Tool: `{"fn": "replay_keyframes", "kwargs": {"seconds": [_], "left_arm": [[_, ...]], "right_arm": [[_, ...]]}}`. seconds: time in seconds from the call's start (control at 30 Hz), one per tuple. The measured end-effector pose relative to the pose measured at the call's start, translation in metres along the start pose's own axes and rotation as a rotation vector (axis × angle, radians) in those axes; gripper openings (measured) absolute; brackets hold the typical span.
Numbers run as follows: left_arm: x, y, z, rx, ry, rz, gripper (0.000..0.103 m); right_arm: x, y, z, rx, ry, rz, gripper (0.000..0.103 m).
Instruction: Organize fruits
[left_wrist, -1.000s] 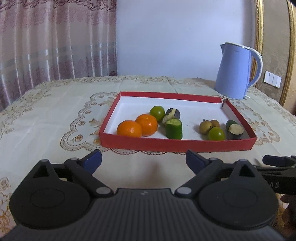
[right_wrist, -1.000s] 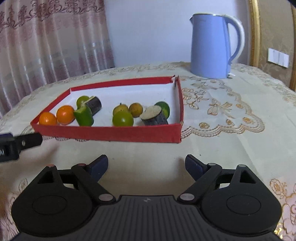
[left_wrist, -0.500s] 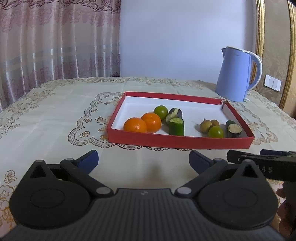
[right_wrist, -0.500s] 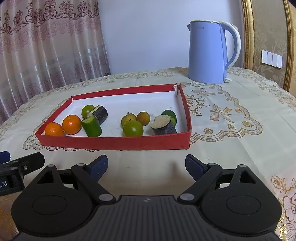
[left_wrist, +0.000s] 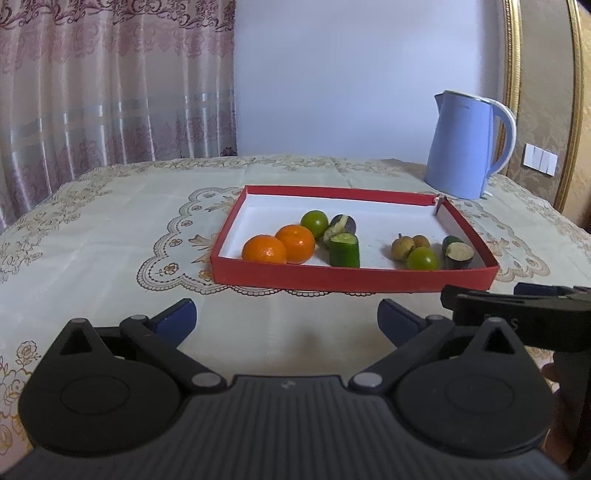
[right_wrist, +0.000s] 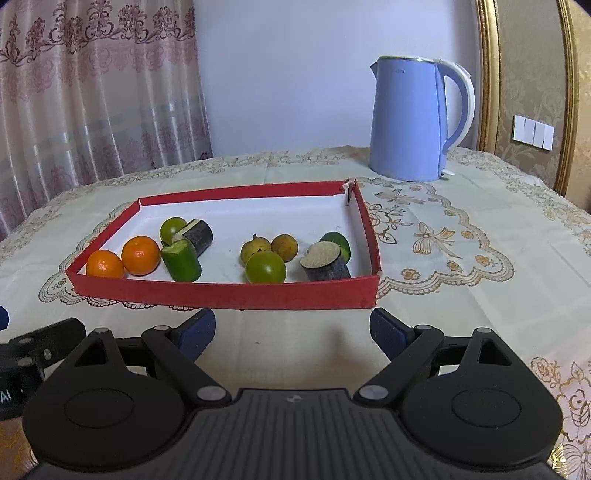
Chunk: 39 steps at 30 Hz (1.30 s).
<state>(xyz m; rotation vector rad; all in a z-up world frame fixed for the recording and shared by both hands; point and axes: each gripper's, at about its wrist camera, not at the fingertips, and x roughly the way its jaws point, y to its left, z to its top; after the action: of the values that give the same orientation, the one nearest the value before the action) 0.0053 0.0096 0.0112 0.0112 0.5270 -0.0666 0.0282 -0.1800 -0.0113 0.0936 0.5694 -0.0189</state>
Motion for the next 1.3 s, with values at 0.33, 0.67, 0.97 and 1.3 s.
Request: {"fn": "replay_keyframes", "kwargs": {"seconds": [0.33, 0.67, 0.97, 1.3], "left_arm": [[-0.01, -0.012, 0.003, 0.044, -0.026, -0.033, 0.103], [-0.01, -0.014, 0.003, 0.052, -0.024, -0.006, 0.103], [-0.008, -0.015, 0.001, 0.062, -0.028, 0.006, 0.103], [-0.008, -0.015, 0.002, 0.061, -0.024, 0.0, 0.103]], "right_arm": [[-0.004, 0.003, 0.0, -0.015, -0.014, 0.01, 0.091], [-0.002, 0.005, 0.0, -0.023, -0.008, 0.004, 0.091], [0.001, 0.007, -0.001, -0.03, -0.006, 0.001, 0.091], [0.001, 0.007, -0.001, -0.037, 0.0, 0.011, 0.091]]}}
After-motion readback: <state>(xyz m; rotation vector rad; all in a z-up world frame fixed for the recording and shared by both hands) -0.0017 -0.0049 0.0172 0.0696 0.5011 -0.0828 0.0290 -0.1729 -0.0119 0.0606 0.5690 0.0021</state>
